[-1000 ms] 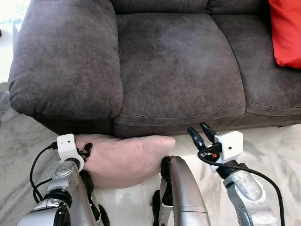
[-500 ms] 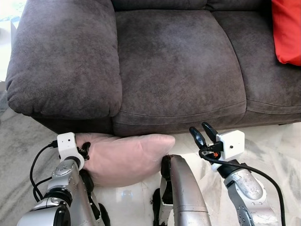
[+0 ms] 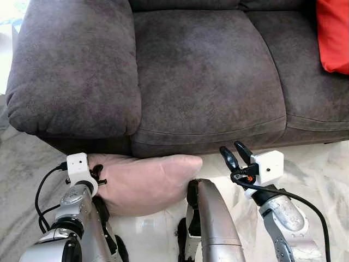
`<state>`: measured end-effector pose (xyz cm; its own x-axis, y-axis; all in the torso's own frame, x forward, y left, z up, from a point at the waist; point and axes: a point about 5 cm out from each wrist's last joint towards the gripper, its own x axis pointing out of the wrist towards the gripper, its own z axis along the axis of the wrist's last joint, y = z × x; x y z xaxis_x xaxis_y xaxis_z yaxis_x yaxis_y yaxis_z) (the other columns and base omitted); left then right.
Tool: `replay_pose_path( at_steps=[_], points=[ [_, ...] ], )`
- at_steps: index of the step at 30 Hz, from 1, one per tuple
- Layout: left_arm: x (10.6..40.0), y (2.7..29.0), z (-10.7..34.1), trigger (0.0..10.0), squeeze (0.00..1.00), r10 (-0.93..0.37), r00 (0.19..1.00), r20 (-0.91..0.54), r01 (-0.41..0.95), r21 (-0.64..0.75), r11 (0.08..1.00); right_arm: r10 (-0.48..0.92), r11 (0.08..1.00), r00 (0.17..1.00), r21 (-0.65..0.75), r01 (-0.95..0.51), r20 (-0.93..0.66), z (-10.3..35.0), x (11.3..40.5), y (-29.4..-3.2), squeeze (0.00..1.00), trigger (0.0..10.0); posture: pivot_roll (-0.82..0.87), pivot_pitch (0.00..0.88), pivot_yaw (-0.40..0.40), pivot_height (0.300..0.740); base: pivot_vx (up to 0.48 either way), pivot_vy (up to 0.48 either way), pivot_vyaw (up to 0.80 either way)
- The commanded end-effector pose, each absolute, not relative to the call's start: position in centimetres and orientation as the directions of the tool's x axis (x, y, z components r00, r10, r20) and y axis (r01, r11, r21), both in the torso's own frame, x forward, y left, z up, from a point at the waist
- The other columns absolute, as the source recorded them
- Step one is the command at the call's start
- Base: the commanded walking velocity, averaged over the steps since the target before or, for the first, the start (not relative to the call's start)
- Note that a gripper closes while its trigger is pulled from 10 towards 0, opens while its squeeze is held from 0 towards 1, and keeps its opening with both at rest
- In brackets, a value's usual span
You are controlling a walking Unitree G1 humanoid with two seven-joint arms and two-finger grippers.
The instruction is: Move the pillow to the sofa from floor
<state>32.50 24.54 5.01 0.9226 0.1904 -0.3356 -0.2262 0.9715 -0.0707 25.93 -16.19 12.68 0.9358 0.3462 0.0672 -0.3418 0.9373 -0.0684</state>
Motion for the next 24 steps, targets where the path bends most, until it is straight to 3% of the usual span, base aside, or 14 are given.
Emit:
replay_pose_path(
  at_steps=[1, 24],
  points=[
    [31.7, 25.5, 4.2, 0.0, 0.0, 0.22, 0.904, -0.366, -0.259, -0.061, 0.964, 0.328, 0.944, 0.942, -0.062, -0.325, 0.069, 12.7, 25.7, -16.6, 0.0, 10.0, -0.09, 0.34, -0.126, 0.5, 0.0, 0.0, 0.0],
    [31.9, 24.5, 4.8, 0.0, 0.0, 0.153, 0.945, -0.29, -0.171, -0.037, 0.985, 0.318, 0.948, 0.945, -0.045, -0.316, 0.071, 12.2, 26.6, -16.0, 0.0, 10.0, -0.06, 0.311, -0.106, 0.5, 0.0, 0.0, 0.0]
  ],
)
